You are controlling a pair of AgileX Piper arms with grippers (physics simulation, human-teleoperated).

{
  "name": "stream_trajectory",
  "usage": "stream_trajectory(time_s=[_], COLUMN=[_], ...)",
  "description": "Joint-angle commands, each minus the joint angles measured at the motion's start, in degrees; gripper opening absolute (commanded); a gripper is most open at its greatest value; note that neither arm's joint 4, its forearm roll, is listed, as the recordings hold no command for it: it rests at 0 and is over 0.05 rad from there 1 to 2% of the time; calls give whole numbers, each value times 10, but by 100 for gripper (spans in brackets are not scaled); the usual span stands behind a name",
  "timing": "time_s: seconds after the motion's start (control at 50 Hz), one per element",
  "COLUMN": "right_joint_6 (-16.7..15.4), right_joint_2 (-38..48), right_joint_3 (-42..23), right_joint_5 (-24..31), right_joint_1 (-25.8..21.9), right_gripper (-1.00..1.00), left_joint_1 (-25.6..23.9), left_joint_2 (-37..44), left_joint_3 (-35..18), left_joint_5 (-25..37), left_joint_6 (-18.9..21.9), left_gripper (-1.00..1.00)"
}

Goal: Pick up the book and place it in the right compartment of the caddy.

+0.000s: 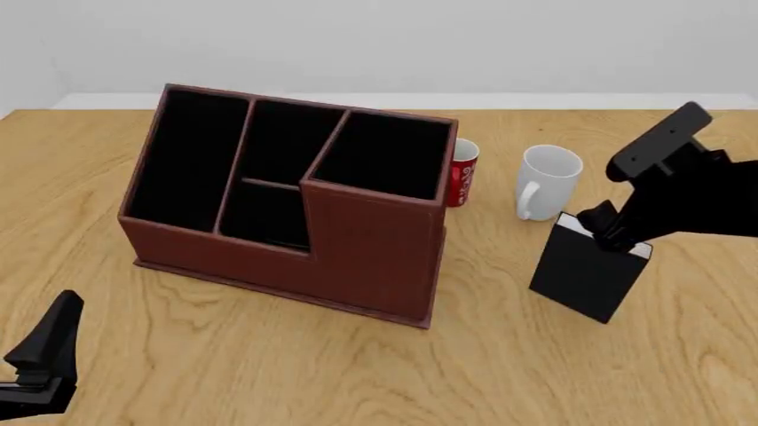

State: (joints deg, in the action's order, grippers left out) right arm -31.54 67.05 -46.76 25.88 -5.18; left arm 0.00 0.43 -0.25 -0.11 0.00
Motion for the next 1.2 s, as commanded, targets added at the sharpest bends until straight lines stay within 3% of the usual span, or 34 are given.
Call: stream_trajectory(time_s=[0.02,0.08,0.44,0.82,0.9,1.2], right_joint_6=[-3,-12,6,27,14,21], right_joint_2=[25,32,70,107,125,158], right_joint_3=[-2,0,37,46,50,37], right_joint_5=[-14,-20,-75,-101,-114,-118], right_joint_1=[11,17,8,6,13,16], right_gripper=[100,100,100,100,100,100], left_joint_1=[0,0,0,0,0,0], left_joint_2=[0,0,0,0,0,0], left_joint_3=[0,0,0,0,0,0], left_joint_5=[0,0,0,0,0,0], left_joint_6=[0,0,0,0,0,0], left_gripper=[100,100,100,100,100,100])
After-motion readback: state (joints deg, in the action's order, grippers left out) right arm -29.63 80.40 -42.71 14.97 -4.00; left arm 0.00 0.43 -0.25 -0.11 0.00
